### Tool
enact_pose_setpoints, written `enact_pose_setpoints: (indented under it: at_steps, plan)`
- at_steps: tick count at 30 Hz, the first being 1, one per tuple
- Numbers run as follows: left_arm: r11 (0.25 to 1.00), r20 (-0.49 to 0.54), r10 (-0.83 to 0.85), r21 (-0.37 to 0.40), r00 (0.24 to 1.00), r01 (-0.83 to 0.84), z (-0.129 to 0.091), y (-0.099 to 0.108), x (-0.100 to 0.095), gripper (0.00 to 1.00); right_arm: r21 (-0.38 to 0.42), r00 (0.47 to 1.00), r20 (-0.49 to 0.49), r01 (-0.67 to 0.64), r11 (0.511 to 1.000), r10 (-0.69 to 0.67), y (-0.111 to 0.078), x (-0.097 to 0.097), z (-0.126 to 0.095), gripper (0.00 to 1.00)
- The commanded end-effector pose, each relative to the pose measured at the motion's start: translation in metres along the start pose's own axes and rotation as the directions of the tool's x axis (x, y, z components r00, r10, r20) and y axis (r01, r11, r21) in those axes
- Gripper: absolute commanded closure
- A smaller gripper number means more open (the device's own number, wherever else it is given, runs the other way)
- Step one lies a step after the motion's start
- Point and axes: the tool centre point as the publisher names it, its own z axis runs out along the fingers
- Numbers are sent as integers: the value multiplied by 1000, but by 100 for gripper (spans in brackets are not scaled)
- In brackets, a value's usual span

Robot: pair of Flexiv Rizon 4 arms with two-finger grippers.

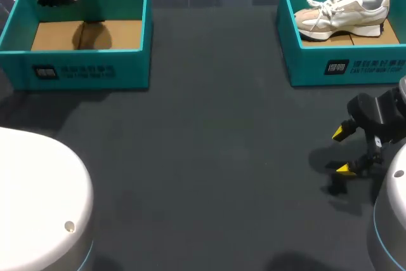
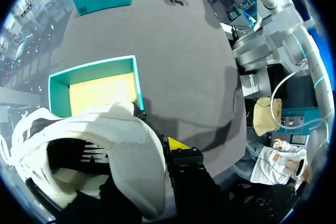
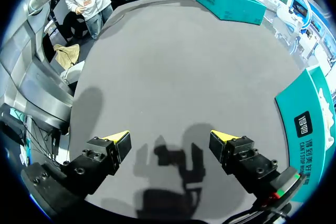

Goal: Take the shoe out of the shoebox, open the shoe tongue, remove and reinsert the insole, then place the shoe into the shoebox

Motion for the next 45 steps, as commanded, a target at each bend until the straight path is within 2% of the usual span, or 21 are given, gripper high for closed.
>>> enact_pose_setpoints:
  at_steps: [1, 5, 9, 11, 12, 13, 15, 31, 37, 45]
  plan:
    - [1000, -32, 30, 4, 999, -30, -3, 23, -8, 100, 2, 1000, 2, 0, 1000, 0, 0, 2, -1, 0]
    - [992, -25, 122, -11, 992, -123, -5, 39, -18, 100, 2, 1000, 2, 0, 1000, 0, 0, 2, -1, 0]
    - [956, -11, 293, -16, 956, -293, -11, 55, -25, 100, 2, 1000, 2, 0, 1000, 0, 0, 2, -1, 0]
    - [904, 3, 427, -37, 904, -426, -13, 66, -26, 100, 2, 1000, 2, 0, 1000, 0, 0, 2, -1, 0]
    - [866, 8, 496, -72, 868, -494, -14, 72, -28, 100, 2, 1000, 2, 0, 1000, 0, 0, 2, -1, 0]
    - [790, 17, 605, -137, 796, -598, -13, 80, -25, 100, 2, 1000, 2, 0, 1000, 0, 0, 2, -1, 0]
    - [706, -11, 696, -175, 718, -687, -15, 96, -28, 100, 2, 1000, 2, 0, 1000, 0, 0, 2, -1, 0]
    - [706, -11, 696, -175, 718, -687, -15, 96, -28, 100, 2, 1000, 2, 0, 1000, 0, 0, 2, -1, 0]
    - [533, -64, 828, -225, 558, -816, -4, 106, -32, 100, 2, 1000, 2, 0, 1000, 0, 0, 2, -1, 0]
    - [303, -111, 933, -274, 343, -913, 8, 130, -44, 100, 2, 1000, 2, 0, 1000, 0, 0, 2, -1, 0]
